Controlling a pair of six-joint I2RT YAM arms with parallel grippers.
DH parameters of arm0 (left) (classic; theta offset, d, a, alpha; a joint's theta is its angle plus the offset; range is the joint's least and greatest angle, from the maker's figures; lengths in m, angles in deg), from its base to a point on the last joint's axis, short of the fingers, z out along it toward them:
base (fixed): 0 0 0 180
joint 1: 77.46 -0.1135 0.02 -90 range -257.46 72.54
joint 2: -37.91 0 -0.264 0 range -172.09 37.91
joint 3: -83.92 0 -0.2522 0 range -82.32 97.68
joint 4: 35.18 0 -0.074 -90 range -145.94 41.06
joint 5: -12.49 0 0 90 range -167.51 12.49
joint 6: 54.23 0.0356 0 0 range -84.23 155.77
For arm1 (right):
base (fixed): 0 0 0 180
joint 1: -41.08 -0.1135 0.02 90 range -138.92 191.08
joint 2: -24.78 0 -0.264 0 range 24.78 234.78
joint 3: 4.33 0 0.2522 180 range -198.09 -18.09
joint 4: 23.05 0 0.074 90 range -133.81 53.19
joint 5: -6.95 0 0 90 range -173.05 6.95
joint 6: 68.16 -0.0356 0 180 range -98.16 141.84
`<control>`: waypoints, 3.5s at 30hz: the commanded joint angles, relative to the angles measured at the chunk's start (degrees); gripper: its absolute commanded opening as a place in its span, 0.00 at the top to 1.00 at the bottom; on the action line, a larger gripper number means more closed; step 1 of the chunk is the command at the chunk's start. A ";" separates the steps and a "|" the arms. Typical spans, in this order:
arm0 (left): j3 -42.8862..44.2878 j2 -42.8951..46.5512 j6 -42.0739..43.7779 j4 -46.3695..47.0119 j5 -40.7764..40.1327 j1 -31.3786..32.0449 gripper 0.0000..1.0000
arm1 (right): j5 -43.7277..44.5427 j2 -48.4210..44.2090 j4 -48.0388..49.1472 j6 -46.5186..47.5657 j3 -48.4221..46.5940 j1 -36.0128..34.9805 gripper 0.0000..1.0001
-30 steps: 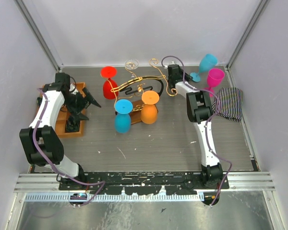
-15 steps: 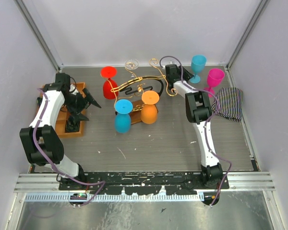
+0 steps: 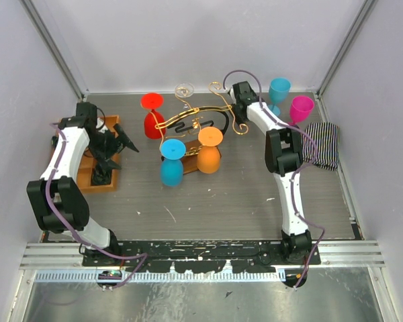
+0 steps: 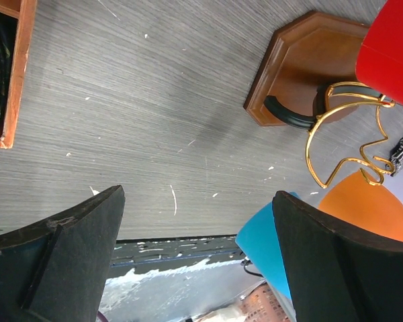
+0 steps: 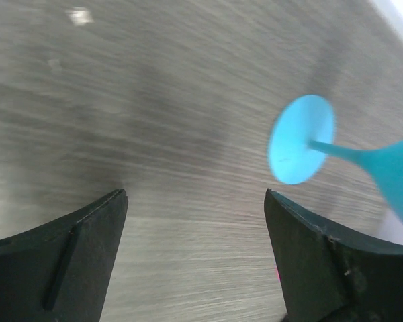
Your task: Take the wine glass off the wine glass rack
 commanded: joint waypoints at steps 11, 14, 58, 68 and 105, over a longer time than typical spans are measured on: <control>3.09 4.62 1.97 -4.45 -0.99 -0.34 0.02 | -40.49 -7.44 -24.11 -23.76 -8.11 5.88 0.23; 2.61 4.80 1.80 -4.86 -0.24 -0.33 0.02 | -39.63 -10.18 -24.05 -26.22 -8.47 6.33 0.27; 3.24 8.98 -0.23 -3.19 5.10 -0.27 0.02 | -62.44 -55.80 -17.11 -47.29 25.28 -5.10 0.44; 2.90 9.13 0.34 -3.06 5.52 -0.26 0.02 | -60.59 -55.23 -18.15 -46.94 25.97 -5.69 0.48; 1.67 8.67 0.99 -2.57 6.34 -0.32 0.02 | -65.38 -55.09 -8.62 -52.80 30.26 -5.95 0.98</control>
